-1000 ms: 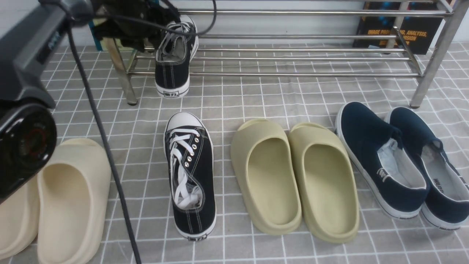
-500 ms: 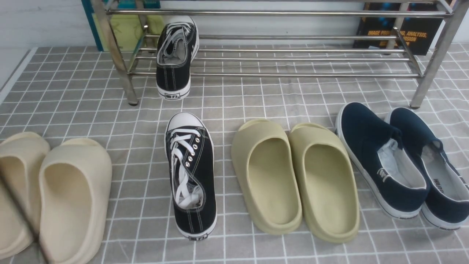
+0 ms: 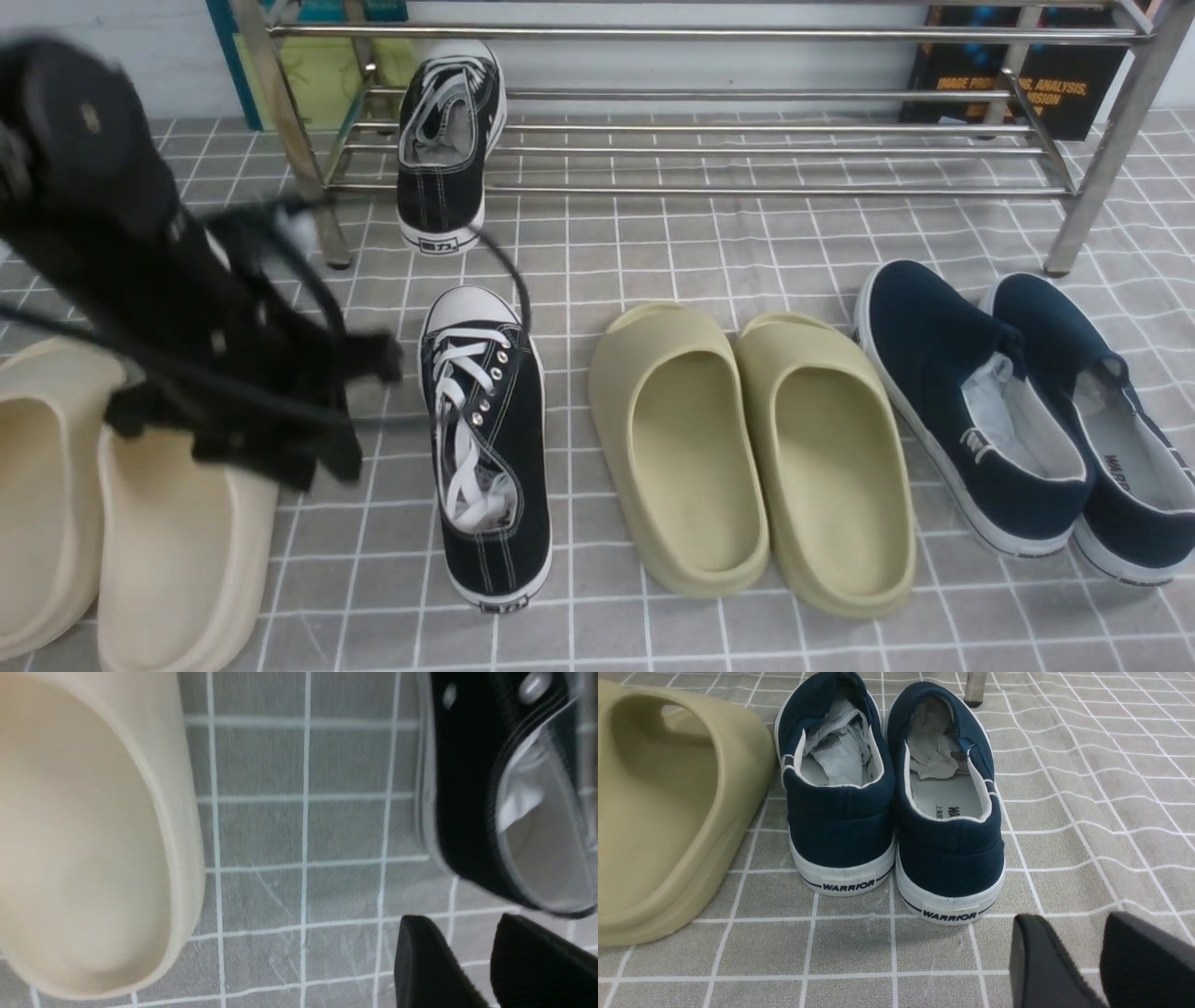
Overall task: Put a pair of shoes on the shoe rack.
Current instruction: Use the left arm to grab the shoe closest to it
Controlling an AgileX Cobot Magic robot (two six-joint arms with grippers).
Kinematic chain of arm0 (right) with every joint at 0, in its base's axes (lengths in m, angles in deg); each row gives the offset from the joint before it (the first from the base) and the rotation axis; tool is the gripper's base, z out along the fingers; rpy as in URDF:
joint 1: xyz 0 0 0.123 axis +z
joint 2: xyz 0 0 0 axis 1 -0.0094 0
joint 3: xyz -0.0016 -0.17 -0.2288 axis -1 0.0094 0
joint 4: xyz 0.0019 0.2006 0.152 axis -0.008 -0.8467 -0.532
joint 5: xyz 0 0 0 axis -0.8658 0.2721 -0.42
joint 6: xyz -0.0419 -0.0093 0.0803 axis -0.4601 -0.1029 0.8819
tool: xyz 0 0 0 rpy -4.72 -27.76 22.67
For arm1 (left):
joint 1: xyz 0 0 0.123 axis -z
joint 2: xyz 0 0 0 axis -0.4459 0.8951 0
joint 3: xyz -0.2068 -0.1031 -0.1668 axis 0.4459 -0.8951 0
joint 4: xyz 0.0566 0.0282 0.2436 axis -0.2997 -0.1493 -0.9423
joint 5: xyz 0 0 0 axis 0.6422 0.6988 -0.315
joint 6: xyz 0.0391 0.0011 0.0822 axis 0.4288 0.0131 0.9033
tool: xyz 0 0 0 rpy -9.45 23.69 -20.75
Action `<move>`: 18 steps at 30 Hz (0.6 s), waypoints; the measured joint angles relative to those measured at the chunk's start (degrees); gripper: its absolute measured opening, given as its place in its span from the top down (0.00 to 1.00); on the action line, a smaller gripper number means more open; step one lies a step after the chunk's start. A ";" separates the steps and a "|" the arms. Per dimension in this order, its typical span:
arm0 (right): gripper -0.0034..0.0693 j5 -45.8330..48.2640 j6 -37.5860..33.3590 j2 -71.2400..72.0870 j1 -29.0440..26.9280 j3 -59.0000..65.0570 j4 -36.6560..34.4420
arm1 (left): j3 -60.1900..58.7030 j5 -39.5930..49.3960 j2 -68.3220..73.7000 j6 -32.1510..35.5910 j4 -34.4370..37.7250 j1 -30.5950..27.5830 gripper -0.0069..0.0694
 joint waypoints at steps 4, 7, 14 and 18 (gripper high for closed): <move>0.62 0.00 0.00 0.00 0.00 0.00 0.00 | -2.77 -3.16 0.00 0.29 -3.30 7.18 0.61; 0.62 0.00 0.00 0.00 0.00 0.00 0.00 | -2.77 -6.13 0.00 -2.38 -7.24 11.47 0.61; 0.62 0.00 0.00 0.00 0.00 0.00 0.00 | -2.77 -13.11 0.32 -9.74 -10.76 13.68 0.60; 0.62 0.00 0.00 0.00 0.00 0.00 0.00 | -2.77 -14.95 1.85 -10.44 -10.82 13.68 0.56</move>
